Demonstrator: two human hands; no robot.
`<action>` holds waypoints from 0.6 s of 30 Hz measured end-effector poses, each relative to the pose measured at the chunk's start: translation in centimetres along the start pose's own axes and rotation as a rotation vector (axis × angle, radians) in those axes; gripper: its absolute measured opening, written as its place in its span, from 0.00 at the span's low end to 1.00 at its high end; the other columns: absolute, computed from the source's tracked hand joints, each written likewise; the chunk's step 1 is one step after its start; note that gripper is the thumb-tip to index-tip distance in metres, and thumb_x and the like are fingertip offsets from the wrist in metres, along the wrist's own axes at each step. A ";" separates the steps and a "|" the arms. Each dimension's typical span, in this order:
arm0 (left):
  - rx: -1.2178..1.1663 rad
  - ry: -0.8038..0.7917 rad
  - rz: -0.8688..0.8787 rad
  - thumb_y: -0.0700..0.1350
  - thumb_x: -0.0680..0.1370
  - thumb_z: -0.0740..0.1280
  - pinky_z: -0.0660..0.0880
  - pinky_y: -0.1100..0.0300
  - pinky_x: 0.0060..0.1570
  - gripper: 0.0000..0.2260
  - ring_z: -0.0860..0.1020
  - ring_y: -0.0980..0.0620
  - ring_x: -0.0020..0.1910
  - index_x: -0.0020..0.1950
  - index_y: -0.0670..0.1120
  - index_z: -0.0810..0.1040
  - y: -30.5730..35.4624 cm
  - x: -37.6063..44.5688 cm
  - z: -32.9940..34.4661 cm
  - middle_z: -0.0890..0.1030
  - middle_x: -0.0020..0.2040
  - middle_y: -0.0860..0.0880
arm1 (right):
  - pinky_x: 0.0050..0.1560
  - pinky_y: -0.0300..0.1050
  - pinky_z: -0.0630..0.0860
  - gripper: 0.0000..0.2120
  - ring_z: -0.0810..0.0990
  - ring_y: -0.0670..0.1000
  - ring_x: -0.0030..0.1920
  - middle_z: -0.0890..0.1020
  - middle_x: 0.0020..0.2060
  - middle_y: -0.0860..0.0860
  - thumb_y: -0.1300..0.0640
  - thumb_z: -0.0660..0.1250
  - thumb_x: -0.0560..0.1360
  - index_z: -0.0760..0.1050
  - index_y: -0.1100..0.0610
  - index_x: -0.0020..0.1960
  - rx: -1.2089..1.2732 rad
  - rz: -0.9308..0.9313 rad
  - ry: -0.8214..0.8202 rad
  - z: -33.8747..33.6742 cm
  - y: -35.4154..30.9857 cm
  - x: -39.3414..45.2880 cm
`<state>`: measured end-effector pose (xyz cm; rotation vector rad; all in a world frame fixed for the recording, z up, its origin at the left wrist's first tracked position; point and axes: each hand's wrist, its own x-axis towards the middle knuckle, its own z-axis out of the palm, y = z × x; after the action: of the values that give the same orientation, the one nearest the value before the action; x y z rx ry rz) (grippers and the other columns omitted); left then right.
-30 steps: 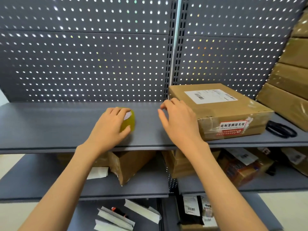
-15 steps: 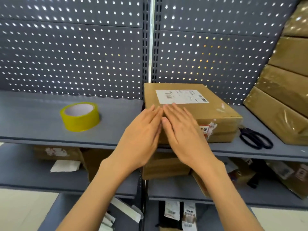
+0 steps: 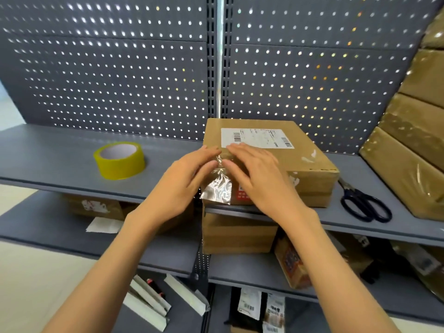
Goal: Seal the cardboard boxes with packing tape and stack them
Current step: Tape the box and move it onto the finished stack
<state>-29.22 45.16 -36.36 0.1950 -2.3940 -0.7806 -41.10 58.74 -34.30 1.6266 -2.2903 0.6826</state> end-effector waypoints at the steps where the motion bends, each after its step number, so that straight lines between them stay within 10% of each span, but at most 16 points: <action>1: 0.025 -0.022 0.012 0.55 0.81 0.57 0.60 0.66 0.69 0.20 0.63 0.60 0.72 0.71 0.51 0.70 -0.5 0.1 0.4 0.70 0.69 0.57 | 0.69 0.39 0.52 0.23 0.65 0.47 0.72 0.71 0.70 0.48 0.44 0.54 0.81 0.67 0.53 0.72 -0.014 -0.006 -0.024 0.4 0.1 0.3; 13: 0.383 -0.094 0.247 0.61 0.78 0.54 0.54 0.68 0.70 0.27 0.58 0.57 0.74 0.75 0.49 0.63 -4.0 0.5 0.8 0.62 0.73 0.58 | 0.65 0.46 0.67 0.30 0.76 0.52 0.64 0.78 0.63 0.53 0.39 0.57 0.74 0.73 0.59 0.67 -0.283 -0.134 0.028 2.3 1.8 -0.3; 18: 0.434 -0.138 0.323 0.61 0.76 0.59 0.54 0.62 0.73 0.32 0.58 0.52 0.75 0.76 0.47 0.59 -4.7 0.8 0.3 0.62 0.76 0.51 | 0.72 0.43 0.50 0.45 0.61 0.51 0.74 0.64 0.74 0.51 0.42 0.74 0.67 0.59 0.55 0.76 -0.285 -0.144 -0.066 2.2 2.0 -0.6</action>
<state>-30.27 41.23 -38.91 -0.0765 -2.6097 -0.1256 -42.65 58.65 -36.97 1.6749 -2.1681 0.2589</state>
